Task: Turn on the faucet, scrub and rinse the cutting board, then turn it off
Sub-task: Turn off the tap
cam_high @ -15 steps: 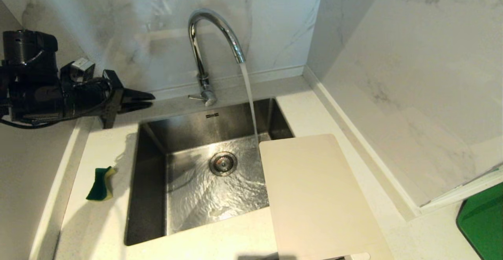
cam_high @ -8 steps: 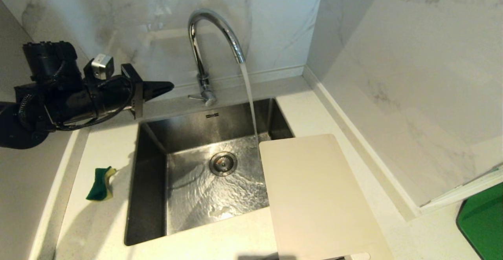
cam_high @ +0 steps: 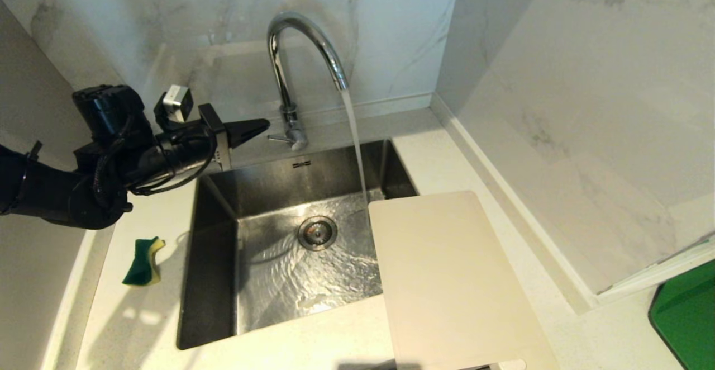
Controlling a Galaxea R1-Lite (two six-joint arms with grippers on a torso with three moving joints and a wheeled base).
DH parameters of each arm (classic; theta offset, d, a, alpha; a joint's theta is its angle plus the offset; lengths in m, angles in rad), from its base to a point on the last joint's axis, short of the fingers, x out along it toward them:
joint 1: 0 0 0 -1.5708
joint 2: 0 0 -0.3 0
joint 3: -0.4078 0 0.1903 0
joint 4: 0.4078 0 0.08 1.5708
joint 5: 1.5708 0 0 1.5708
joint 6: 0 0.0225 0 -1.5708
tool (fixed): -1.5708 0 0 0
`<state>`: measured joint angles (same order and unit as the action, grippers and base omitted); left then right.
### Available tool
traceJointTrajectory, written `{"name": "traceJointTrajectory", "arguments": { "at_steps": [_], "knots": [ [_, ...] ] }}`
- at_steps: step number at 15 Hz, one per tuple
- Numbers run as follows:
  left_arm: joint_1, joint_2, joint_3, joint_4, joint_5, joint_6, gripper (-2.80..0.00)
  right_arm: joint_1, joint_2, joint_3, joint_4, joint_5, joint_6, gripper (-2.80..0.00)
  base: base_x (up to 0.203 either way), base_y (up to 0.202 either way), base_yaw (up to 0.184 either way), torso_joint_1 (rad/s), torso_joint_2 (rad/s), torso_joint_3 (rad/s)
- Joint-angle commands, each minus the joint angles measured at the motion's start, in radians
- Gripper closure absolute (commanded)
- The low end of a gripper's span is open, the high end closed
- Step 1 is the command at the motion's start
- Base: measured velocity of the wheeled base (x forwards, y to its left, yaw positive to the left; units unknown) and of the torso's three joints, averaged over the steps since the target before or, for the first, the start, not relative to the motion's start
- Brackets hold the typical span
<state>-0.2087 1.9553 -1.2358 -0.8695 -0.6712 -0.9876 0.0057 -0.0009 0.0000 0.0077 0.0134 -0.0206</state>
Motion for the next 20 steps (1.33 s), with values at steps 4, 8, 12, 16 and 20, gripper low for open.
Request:
{"name": "traceJointTrajectory", "arguments": {
  "at_steps": [4, 8, 12, 16, 20],
  "knots": [
    [-0.002, 0.131, -0.055, -0.123, -0.031, 0.003, 0.00, 0.000, 0.001, 0.000, 0.000, 0.000, 0.001, 0.00, 0.000, 0.000, 0.000, 0.000, 0.00, 0.000],
    [-0.001, 0.213, -0.125, -0.126, -0.044, 0.070, 0.00, 0.000, 0.001, 0.000, 0.000, 0.000, 0.001, 0.00, 0.000, 0.000, 0.000, 0.000, 0.00, 0.000],
    [-0.001, 0.279, -0.183, -0.107, -0.036, 0.153, 0.00, 0.000, 0.001, 0.000, 0.000, 0.000, 0.001, 0.00, 0.000, 0.000, 0.000, 0.000, 0.00, 0.000],
    [-0.011, 0.319, -0.268, -0.028, 0.028, 0.297, 0.00, 0.000, 0.001, 0.000, 0.000, 0.000, 0.001, 0.00, 0.000, 0.000, 0.000, 0.000, 0.00, 0.000],
    [-0.020, 0.355, -0.337, 0.018, 0.068, 0.350, 0.00, 0.000, 0.001, 0.000, 0.000, 0.000, 0.000, 0.00, 0.000, 0.000, 0.000, 0.000, 0.00, 0.000]
  ]
}}
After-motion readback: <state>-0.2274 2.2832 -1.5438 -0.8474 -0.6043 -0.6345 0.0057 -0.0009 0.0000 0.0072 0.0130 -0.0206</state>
